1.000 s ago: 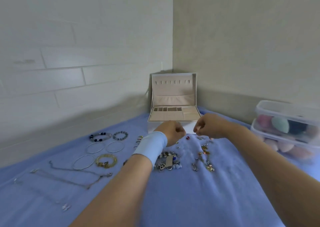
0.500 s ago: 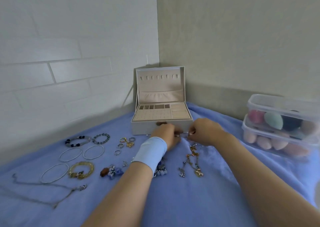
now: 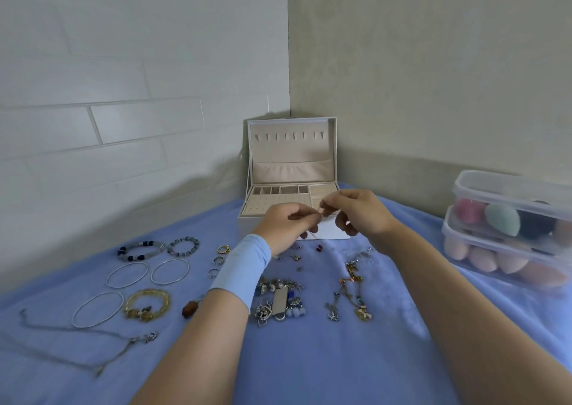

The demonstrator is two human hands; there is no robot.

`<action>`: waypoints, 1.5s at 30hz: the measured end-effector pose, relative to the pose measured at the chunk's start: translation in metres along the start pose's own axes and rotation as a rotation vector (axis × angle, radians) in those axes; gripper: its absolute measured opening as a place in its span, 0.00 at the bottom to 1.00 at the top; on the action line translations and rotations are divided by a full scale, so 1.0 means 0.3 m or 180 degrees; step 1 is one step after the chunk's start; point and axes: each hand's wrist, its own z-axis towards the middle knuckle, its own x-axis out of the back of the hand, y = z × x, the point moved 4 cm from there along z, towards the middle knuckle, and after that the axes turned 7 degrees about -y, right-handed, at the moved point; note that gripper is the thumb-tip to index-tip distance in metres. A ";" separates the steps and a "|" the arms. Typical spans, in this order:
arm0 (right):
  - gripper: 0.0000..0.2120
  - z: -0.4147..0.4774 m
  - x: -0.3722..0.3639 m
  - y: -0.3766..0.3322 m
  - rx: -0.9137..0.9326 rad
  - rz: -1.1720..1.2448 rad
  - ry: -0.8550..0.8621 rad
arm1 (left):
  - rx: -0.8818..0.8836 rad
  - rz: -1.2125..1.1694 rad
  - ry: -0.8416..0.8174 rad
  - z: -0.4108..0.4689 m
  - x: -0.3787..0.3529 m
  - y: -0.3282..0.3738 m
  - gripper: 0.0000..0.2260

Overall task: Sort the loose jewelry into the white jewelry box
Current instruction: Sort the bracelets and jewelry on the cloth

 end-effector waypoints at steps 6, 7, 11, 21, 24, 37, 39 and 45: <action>0.13 0.025 -0.048 0.005 -0.0222 0.0901 -0.0170 | 0.0011 -0.0310 -0.0269 -0.026 0.054 0.035 0.07; 0.13 0.023 -0.055 0.015 -0.0232 0.1019 -0.0202 | 0.0071 -0.0299 -0.0307 -0.029 0.062 0.033 0.07; 0.13 0.017 -0.086 0.047 -0.0224 0.1077 -0.0282 | 0.0294 0.0166 -0.0397 -0.026 0.096 0.019 0.08; 0.14 0.018 -0.095 0.079 -0.0411 0.1365 -0.0377 | 0.0159 -0.0920 -0.0147 -0.015 0.105 0.065 0.10; 0.11 0.015 -0.082 0.082 -0.0287 0.0921 -0.0443 | 0.0251 -0.1305 0.0089 -0.014 0.123 0.067 0.11; 0.08 -0.011 -0.139 0.074 -0.0382 -0.0812 -0.1030 | -0.0261 -0.1033 0.0769 -0.039 0.259 0.130 0.10; 0.09 -0.010 -0.131 0.067 -0.0335 -0.0773 -0.0940 | -0.0067 -0.1515 0.0708 -0.034 0.253 0.115 0.11; 0.08 0.003 -0.148 0.037 -0.0120 -0.0661 -0.0759 | 0.0091 -0.1541 0.0147 -0.045 0.211 0.134 0.11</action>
